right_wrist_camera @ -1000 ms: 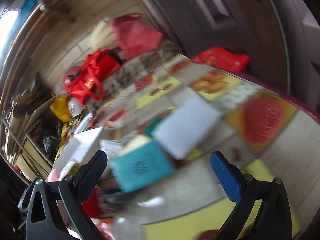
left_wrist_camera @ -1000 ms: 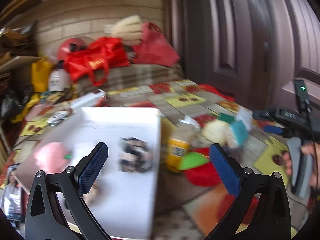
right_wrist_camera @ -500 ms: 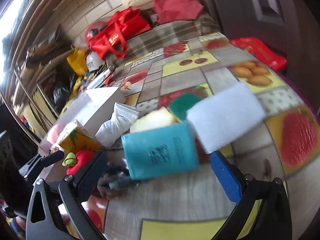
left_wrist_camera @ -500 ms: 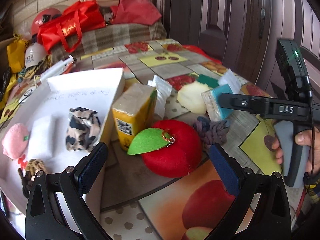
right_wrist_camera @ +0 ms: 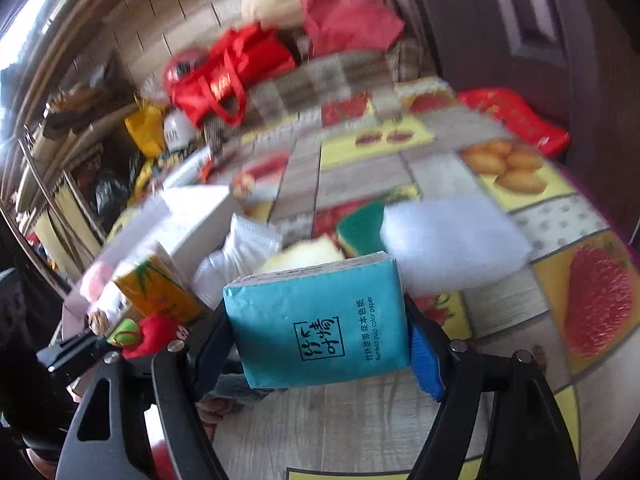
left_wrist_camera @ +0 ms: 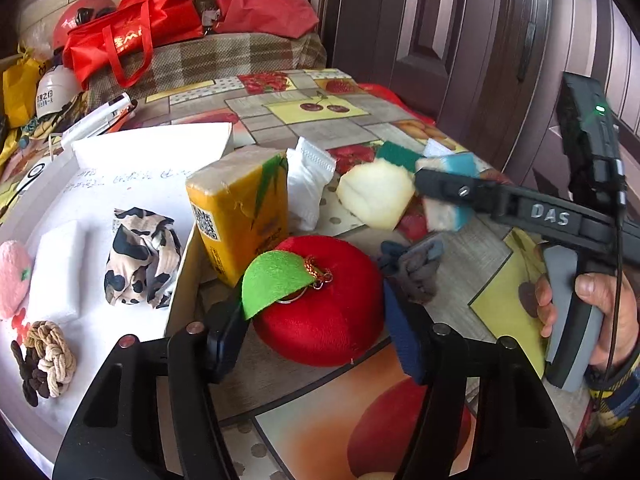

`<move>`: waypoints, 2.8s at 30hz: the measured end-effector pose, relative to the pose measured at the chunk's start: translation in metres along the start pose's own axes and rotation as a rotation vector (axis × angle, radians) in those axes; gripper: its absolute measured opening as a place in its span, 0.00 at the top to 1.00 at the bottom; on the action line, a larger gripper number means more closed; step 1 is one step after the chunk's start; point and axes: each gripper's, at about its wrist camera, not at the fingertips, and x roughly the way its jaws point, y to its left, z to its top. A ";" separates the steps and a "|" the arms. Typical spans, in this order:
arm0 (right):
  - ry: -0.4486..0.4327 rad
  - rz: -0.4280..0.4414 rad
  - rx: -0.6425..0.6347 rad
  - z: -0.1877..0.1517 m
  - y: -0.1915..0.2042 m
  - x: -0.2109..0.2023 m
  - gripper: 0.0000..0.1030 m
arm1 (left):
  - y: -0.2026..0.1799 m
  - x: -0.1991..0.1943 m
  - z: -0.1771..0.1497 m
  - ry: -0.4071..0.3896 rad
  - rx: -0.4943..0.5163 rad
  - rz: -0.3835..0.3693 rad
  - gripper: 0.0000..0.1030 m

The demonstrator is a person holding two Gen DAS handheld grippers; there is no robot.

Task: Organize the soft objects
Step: 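Move the left tool toward the red apple plush while the right tool grasps the teal tissue pack, then carry the red apple plush and teal tissue pack over the white box with both tools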

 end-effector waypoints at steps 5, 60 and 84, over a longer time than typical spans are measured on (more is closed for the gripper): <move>-0.214 -0.058 -0.025 -0.005 0.010 -0.038 0.25 | -0.008 -0.018 -0.002 -0.089 0.034 0.016 0.39; -0.396 -0.091 -0.245 -0.030 0.104 -0.046 0.25 | 0.018 -0.076 -0.019 -0.362 0.056 0.218 0.38; -0.311 -0.024 -0.275 -0.023 0.150 -0.002 0.24 | 0.082 -0.090 -0.028 -0.380 -0.048 0.365 0.38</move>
